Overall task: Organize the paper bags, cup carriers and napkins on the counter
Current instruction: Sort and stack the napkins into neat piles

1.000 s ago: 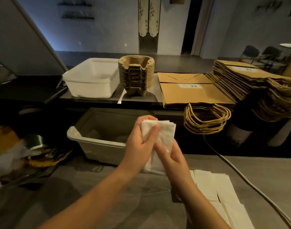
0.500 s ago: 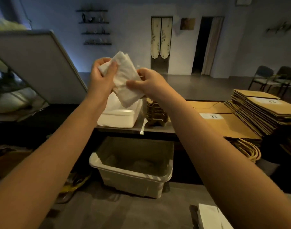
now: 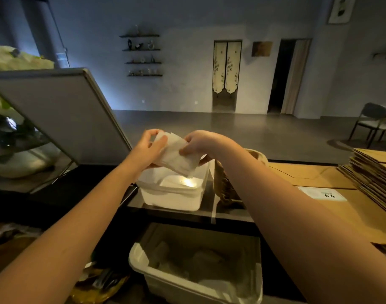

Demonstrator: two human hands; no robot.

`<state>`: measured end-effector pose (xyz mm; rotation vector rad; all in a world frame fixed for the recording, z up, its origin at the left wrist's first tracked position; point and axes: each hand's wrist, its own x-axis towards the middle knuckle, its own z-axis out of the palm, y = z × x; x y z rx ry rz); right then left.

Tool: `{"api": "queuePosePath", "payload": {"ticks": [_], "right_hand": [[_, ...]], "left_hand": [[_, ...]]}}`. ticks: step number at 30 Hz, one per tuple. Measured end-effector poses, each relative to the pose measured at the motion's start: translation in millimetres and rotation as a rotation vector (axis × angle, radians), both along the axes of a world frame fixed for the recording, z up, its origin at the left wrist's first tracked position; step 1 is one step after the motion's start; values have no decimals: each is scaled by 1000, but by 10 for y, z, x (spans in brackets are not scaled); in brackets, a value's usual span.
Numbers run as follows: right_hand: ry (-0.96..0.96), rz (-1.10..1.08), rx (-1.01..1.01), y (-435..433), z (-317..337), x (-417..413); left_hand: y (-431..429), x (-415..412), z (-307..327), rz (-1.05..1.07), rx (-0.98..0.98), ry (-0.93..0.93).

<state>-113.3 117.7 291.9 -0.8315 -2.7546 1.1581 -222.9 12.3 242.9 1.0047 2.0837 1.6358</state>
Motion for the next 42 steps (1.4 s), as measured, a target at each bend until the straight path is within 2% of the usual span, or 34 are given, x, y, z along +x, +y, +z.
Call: {"api": "queuePosePath", "payload": {"ticks": [7, 9, 13, 20, 23, 26, 28, 30, 31, 32, 33, 34, 36, 39, 42], "right_hand": [[-257, 54, 58, 94, -236, -308], [-344, 72, 109, 68, -301, -352], [-408, 150, 293, -15, -315, -367], [-620, 144, 319, 45, -548, -575], [-699, 101, 380, 39, -684, -607], [-618, 147, 390, 38, -598, -531], [-602, 190, 456, 27, -500, -436], [-611, 181, 503, 14, -437, -388], [-607, 170, 530, 7, -396, -374], [-594, 164, 547, -17, -376, -345], [-556, 166, 554, -34, -346, -325], [-535, 163, 561, -57, -317, -299], [-514, 164, 566, -114, -307, -244], [-588, 192, 587, -170, -393, -245], [-557, 219, 568, -199, -379, -211]], "left_hand": [[103, -183, 45, -223, -656, 405], [153, -153, 56, -245, -800, 427], [217, -160, 37, -227, -910, 336], [337, -246, -114, -233, -990, 241], [411, -227, -215, -266, -1006, 263], [409, -188, -285, -303, -1072, 374], [438, -233, -320, -294, -1036, 383], [485, -247, -271, -289, -947, 290], [625, -296, -294, -265, -911, 141], [619, -267, -287, -359, -977, 253], [553, -269, -256, -386, -1065, 461], [505, -231, -246, -362, -1066, 504], [423, -108, -217, -273, -990, 363], [388, -161, -224, -323, -898, 406], [517, -474, -497, -375, -937, 365]]}}
